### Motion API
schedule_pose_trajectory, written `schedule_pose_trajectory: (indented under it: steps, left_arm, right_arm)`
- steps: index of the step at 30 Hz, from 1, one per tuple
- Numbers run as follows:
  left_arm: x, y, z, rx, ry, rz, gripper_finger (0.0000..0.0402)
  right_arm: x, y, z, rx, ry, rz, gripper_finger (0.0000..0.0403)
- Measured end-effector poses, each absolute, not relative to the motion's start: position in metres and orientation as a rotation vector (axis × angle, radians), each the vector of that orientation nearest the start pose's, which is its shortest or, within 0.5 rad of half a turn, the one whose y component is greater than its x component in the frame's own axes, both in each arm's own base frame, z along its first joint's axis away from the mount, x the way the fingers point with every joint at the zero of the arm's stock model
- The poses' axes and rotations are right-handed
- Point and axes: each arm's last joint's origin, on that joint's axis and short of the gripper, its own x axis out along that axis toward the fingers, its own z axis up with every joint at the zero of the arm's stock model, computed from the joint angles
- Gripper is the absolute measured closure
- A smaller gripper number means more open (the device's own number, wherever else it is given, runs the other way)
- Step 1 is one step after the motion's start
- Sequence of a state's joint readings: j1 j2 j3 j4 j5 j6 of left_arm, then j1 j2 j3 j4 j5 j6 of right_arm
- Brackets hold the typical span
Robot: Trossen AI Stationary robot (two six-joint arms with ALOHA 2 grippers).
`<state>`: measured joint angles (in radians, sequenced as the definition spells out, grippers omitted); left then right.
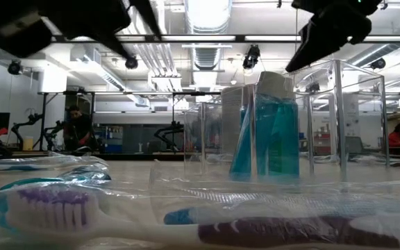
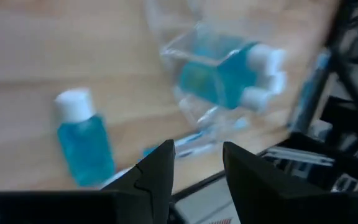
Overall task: Pick & Place toothbrushing station
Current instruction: Put the blue mouthwash bottle into the transparent organizer
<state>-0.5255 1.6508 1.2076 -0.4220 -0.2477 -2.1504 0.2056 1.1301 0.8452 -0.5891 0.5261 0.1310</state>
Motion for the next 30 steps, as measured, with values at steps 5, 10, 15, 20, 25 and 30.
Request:
schedule_pose_trajectory:
  steps: [5,10,15,20,25,30]
  left_arm:
    - [0.302,-0.168,0.239,-1.741,0.723,0.754,0.0273]
    - [0.298,-0.168,0.236,-1.777,0.788,0.819,0.0298]
    - [0.301,-0.172,0.222,-1.772,0.879,0.872,0.0329]
    - [0.312,-0.177,0.206,-1.774,0.873,0.855,0.0344]
    - [0.320,-0.180,0.194,-1.708,0.881,0.800,0.0343]
    - [0.320,-0.179,0.191,-1.647,0.868,0.808,0.0344]
  right_arm:
    - [0.213,0.025,0.258,-0.178,0.836,-0.383,0.0307]
    - [0.211,0.021,0.256,-0.177,0.854,-0.398,0.0307]
    - [0.207,0.018,0.249,-0.176,0.873,-0.410,0.0307]
    - [0.204,0.015,0.240,-0.167,0.896,-0.426,0.0307]
    - [0.203,0.014,0.237,-0.159,0.904,-0.437,0.0308]
    - [0.203,0.013,0.237,-0.155,0.898,-0.440,0.0309]
